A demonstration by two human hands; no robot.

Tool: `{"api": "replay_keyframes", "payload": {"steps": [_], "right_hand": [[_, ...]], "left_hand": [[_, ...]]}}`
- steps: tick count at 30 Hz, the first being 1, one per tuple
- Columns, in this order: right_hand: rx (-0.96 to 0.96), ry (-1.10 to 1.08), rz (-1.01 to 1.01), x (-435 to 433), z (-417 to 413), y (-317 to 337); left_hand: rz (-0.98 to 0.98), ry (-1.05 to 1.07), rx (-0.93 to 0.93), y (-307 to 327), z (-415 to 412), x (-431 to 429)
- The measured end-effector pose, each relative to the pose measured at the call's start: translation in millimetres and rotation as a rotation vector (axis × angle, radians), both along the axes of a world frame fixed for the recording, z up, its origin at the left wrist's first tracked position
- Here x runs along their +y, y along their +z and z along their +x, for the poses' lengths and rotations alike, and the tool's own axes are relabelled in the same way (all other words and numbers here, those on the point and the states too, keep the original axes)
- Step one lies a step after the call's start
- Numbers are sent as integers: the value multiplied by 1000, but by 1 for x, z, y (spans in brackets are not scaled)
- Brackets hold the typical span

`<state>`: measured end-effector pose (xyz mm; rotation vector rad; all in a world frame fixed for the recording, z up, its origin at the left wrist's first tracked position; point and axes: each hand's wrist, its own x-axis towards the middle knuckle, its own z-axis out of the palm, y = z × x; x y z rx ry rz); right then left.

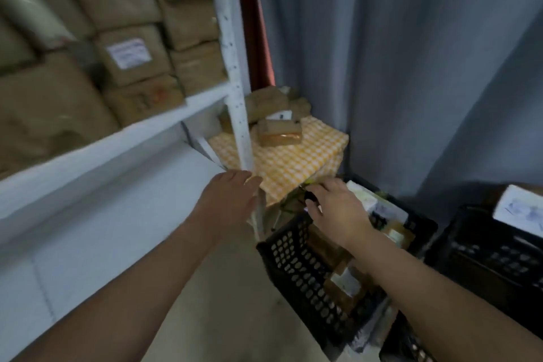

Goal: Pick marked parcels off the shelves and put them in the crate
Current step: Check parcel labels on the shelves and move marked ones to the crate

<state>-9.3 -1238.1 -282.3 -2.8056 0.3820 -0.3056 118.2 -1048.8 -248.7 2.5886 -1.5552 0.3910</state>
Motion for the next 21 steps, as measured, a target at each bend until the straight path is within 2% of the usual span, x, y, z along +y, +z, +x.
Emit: {"api": "replay_keyframes", "payload": {"steps": [5,10,15,21], "right_hand": [[-261,204,31,85,34,77],[-373,413,67,190,69,126],[-494,615,146,319,83,151],[-536,791,276,482,89,161]], "left_hand": [[-135,223,-68,74,-15,95],[-156,409,-211,121,-32,202],[-154,566,-266,140,-53,324],[-244,782,-313,141,-78,480]]}}
